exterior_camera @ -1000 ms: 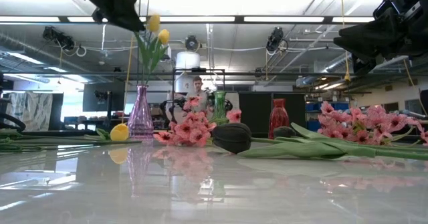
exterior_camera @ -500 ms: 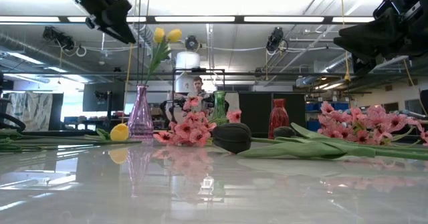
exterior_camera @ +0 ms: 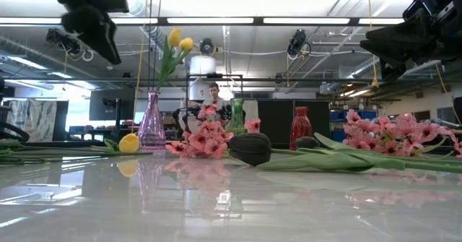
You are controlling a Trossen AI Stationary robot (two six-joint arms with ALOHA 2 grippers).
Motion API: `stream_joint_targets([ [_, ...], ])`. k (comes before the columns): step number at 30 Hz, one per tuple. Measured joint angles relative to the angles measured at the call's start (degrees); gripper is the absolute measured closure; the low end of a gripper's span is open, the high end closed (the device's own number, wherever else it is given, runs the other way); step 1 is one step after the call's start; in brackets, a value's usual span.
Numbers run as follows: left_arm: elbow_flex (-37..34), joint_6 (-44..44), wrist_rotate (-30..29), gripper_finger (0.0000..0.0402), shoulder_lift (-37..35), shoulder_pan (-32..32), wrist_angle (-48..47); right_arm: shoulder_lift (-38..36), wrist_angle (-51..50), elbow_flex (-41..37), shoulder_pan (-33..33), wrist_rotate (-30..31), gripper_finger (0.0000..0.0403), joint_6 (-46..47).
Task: Sort flowers into vase by color
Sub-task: Put the yellow flower into the purple vase
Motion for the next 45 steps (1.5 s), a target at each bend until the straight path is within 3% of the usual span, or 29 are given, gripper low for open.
stream_joint_targets([
  [7,0.0,14.0,10.3,0.018,3.0,-8.0,-3.6,0.0,0.0,0.0,0.0,0.0,0.0292,0.0],
  [13,0.0,23.3,10.5,0.018,7.0,-13.0,-4.3,0.0,0.0,0.0,0.0,0.0,0.0292,0.0],
  [30,0.0,32.2,8.8,0.018,24.8,-7.2,-2.7,0.0,0.0,0.0,0.0,0.0,0.0292,0.0],
  [45,0.0,38.1,9.7,0.018,33.8,-3.2,6.3,0.0,0.0,0.0,0.0,0.0,0.0292,0.0],
])
